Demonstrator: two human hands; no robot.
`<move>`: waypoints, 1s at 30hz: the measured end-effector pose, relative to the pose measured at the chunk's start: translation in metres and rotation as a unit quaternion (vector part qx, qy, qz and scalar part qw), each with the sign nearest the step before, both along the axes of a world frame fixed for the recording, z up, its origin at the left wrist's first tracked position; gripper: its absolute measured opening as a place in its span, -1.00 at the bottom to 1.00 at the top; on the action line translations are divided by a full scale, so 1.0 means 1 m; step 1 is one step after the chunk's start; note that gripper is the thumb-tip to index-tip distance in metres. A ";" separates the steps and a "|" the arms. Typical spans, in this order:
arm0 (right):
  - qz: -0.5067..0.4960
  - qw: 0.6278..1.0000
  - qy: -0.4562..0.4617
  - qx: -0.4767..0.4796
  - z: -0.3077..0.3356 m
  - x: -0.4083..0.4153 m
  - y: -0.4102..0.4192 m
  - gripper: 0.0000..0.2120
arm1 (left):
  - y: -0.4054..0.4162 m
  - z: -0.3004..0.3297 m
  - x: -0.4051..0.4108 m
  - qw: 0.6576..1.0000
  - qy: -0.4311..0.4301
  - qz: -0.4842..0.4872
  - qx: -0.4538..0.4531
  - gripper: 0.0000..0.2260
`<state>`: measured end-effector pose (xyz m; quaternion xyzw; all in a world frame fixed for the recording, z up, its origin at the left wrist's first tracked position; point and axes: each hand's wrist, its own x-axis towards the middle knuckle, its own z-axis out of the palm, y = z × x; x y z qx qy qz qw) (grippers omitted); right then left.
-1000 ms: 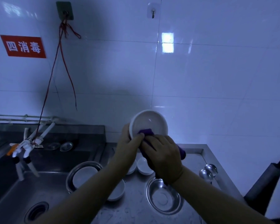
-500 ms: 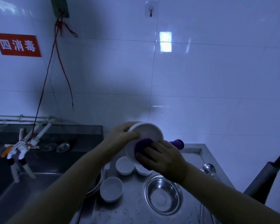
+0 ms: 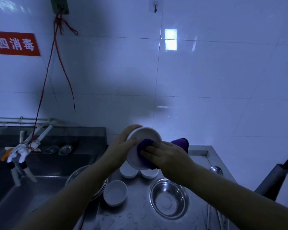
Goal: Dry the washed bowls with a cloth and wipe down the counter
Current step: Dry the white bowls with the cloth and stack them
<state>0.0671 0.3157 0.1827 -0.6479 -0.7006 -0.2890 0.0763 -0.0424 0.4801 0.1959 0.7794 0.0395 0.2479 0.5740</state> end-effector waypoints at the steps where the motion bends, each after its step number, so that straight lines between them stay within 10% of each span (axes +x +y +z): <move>1: -0.019 1.000 0.004 0.005 0.004 -0.001 0.002 -0.59 | 0.001 0.002 0.002 1.000 -0.003 -0.013 -0.026 -0.67; 11: -0.034 0.989 0.086 -0.112 -0.016 -0.031 0.024 -0.06 | 0.014 -0.018 0.004 0.996 0.032 -0.004 -0.077 -0.71; 20: 0.102 0.991 -0.023 -0.085 -0.016 0.003 -0.002 -0.78 | 0.017 -0.014 -0.002 0.985 0.155 -0.067 -0.021 -0.65; 26: 0.174 0.979 -0.110 0.002 -0.006 0.015 0.007 -0.78 | 0.027 -0.015 0.002 0.923 0.298 -0.197 -0.142 -0.58; 30: 0.135 0.988 -0.057 -0.042 -0.011 0.017 -0.001 -0.86 | 0.021 -0.001 -0.001 0.951 0.297 -0.083 -0.026 -0.50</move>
